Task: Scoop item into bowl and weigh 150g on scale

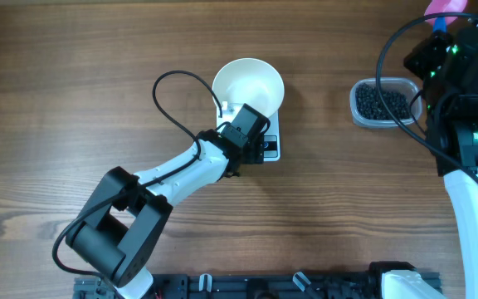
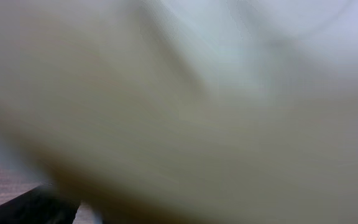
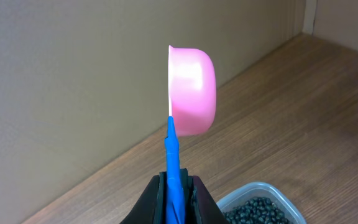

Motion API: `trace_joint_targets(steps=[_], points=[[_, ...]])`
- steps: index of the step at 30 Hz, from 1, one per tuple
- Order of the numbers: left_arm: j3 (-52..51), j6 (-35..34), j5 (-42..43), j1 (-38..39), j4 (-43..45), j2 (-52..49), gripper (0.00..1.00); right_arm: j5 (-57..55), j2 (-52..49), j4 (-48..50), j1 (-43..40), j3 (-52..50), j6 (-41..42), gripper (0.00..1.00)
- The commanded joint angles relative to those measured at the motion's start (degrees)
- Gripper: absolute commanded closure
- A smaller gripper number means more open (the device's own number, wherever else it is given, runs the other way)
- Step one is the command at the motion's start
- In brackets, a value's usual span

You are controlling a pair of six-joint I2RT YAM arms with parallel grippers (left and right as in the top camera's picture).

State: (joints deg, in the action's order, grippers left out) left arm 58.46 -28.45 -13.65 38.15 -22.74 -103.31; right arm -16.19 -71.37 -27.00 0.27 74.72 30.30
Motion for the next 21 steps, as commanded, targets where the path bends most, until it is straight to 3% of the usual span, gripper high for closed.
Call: trace_joint_targets(steps=[1, 15, 21], points=[[-0.4, -0.6, -1.0, 0.0, -0.7, -1.5, 0.00, -1.4, -0.4, 0.1, 0.0, 0.9, -0.4, 0.95], [-0.4, -0.5, -1.0, 0.0, -0.8, -3.4, 0.00, -1.4, -0.4, 0.0, 0.0, 0.9, -0.3, 0.96], [-0.4, -0.3, -1.0, 0.0, -1.0, 1.4, 0.00, -1.4, -0.4, 0.0, 0.0, 0.9, -0.3, 0.96]])
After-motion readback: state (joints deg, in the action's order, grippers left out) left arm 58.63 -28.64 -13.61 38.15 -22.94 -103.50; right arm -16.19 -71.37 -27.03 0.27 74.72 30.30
